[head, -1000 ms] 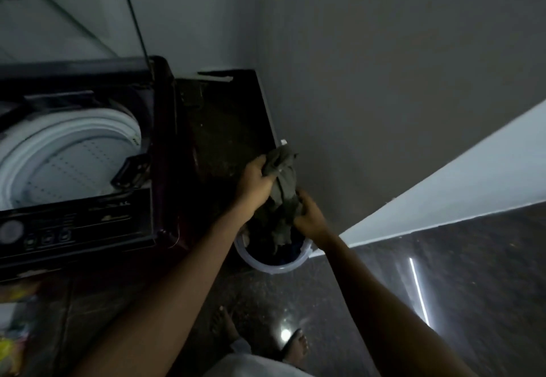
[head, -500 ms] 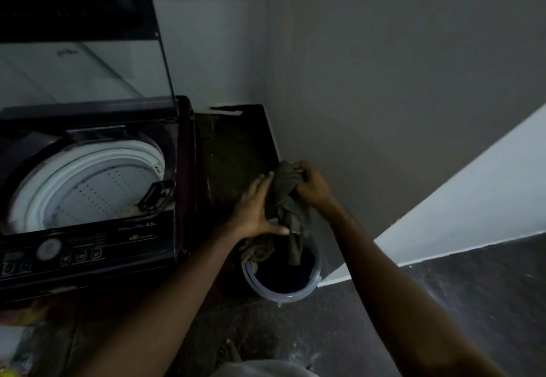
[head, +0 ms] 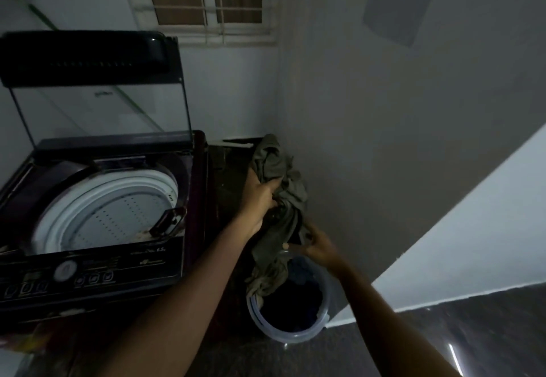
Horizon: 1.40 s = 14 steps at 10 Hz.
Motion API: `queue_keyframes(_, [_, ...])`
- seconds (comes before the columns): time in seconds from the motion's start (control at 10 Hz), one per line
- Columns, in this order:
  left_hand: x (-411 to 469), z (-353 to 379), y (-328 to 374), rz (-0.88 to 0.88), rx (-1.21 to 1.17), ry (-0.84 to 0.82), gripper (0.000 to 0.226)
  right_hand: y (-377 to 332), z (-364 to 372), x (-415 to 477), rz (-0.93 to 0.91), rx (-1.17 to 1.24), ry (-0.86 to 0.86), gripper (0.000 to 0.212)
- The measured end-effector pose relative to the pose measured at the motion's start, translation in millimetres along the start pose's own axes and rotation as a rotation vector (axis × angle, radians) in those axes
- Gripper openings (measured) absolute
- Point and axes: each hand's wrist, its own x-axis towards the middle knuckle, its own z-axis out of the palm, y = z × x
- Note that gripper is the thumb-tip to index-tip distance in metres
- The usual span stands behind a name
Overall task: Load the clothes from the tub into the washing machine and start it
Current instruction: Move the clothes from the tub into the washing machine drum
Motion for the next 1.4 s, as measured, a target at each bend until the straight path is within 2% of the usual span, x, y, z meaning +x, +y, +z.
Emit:
queue_keyframes(0.1, [2, 2, 10, -0.006, -0.061, 0.008, 0.05, 2, 13, 9, 0.05, 0.13, 0.11, 0.035])
queue_keyframes(0.2, [3, -12, 13, 0.053, 0.024, 0.068, 0.052, 3, -2, 21, 0.109, 0.167, 0.192, 0.028])
queue_keyframes(0.3, [11, -35, 10, 0.217, 0.5, 0.141, 0.054, -13, -25, 24, 0.168, 0.434, 0.374, 0.016])
queue_keyframes(0.4, [6, -36, 8, 0.247, 0.831, 0.043, 0.054, -42, -29, 32, 0.016, 0.499, 0.41, 0.019])
queue_keyframes(0.5, [-2, -27, 9, 0.235, 0.805, -0.096, 0.067, -73, -8, 40, -0.159, 0.396, 0.286, 0.033])
queue_keyframes(0.6, [0, -36, 18, 0.252, 0.723, -0.082, 0.08, -92, 13, 48, -0.254, 0.278, 0.169, 0.041])
queue_keyframes(0.7, [4, -60, 27, 0.303, 0.72, -0.081, 0.083, -103, 34, 63, -0.305, 0.154, 0.106, 0.047])
queue_keyframes(0.9, [42, -142, 54, 0.419, 0.73, 0.007, 0.075, -134, 112, 109, -0.445, -0.035, 0.142, 0.052])
queue_keyframes(1.0, [63, -207, 72, 0.452, 0.78, 0.068, 0.073, -153, 170, 142, -0.528, -0.138, 0.193, 0.051])
queue_keyframes(1.1, [78, -281, 86, 0.417, 0.827, 0.094, 0.073, -169, 240, 169, -0.551, -0.196, 0.179, 0.053])
queue_keyframes(1.3, [88, -394, 104, 0.283, 0.999, 0.155, 0.056, -179, 350, 208, -0.482, -0.269, 0.037, 0.049])
queue_keyframes(1.4, [96, -428, 96, 0.226, 1.122, 0.197, 0.064, -180, 384, 226, -0.382, -0.353, -0.06, 0.052])
